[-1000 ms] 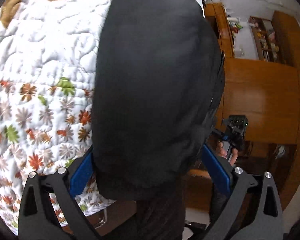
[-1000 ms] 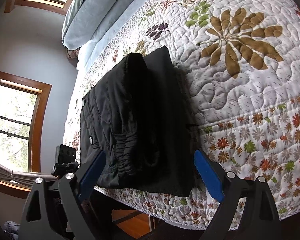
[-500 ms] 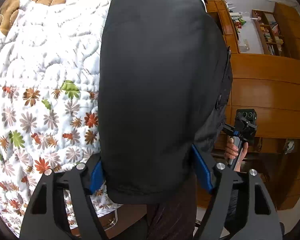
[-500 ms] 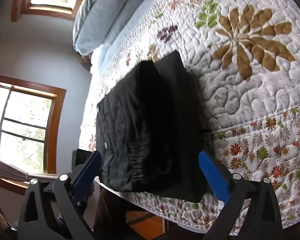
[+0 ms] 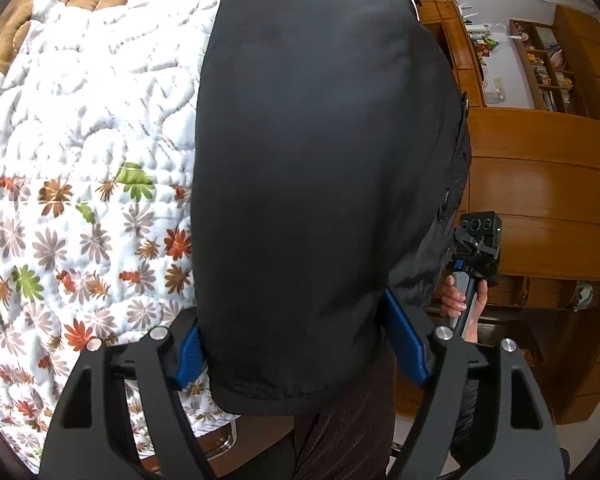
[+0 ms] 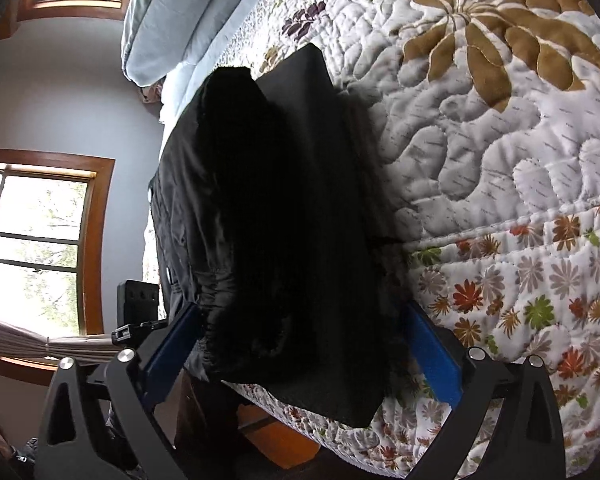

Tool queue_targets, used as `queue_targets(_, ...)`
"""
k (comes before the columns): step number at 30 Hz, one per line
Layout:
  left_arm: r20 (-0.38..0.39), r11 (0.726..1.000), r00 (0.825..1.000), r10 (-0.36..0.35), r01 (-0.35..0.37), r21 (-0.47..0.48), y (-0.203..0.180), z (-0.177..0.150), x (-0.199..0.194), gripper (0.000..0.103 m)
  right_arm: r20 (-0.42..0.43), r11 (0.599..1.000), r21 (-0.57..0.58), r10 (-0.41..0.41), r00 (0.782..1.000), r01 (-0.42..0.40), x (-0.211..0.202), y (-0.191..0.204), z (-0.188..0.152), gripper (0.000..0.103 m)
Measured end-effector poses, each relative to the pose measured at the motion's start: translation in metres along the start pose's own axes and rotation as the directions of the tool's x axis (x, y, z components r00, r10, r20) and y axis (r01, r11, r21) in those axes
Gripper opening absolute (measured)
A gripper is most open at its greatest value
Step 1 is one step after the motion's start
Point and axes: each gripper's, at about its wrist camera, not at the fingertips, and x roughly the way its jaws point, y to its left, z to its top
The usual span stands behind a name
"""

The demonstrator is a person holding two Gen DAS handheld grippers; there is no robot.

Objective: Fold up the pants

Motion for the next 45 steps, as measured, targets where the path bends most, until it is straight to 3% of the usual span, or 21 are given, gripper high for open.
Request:
queue_targets(4, 0.01, 0.998, 0.998, 0.059, -0.059, 0.024, -0.013, 0.001, 0.005, 0.084, -0.002, 1.0, -0.028, -0.007, 1.0, 0.007, 0.001, 0.004, 0.0, 0.095)
queue_targets(5, 0.014, 0.996, 0.996, 0.082, -0.083, 0.037, -0.018, 0.001, 0.007, 0.085, -0.002, 0.999, -0.035, 0.003, 1.0, -0.003, 0.004, 0.006, -0.002, 0.081)
queue_targets(8, 0.025, 0.991, 0.992, 0.124, -0.126, 0.053, -0.025, 0.001, 0.01, 0.086, 0.002, 0.998, -0.062, -0.012, 1.0, 0.012, 0.007, 0.014, -0.005, 0.069)
queue_targets(12, 0.045, 0.989, 0.991, 0.128, -0.131, 0.071, -0.03, 0.001, 0.009, 0.084, 0.019, 0.996, -0.095, -0.003, 1.0, 0.005, 0.005, 0.021, -0.009, 0.055)
queue_targets(15, 0.059, 0.988, 0.989, 0.132, -0.136, 0.074, -0.032, 0.003, 0.007, 0.079, 0.031, 0.992, -0.125, -0.001, 1.0, 0.005, 0.006, 0.028, -0.012, 0.049)
queue_targets(29, 0.1, 0.991, 0.989, 0.11, -0.117, 0.062, -0.023, 0.01, -0.002, 0.069, 0.066, 0.985, -0.171, 0.046, 0.997, -0.034, 0.021, 0.05, -0.012, 0.046)
queue_targets(45, 0.216, 0.986, 0.963, 0.164, -0.169, 0.004, 0.004, 0.036, -0.05, 0.069, 0.046, 0.98, -0.18, 0.092, 0.995, -0.082, 0.081, 0.089, 0.034, 0.046)
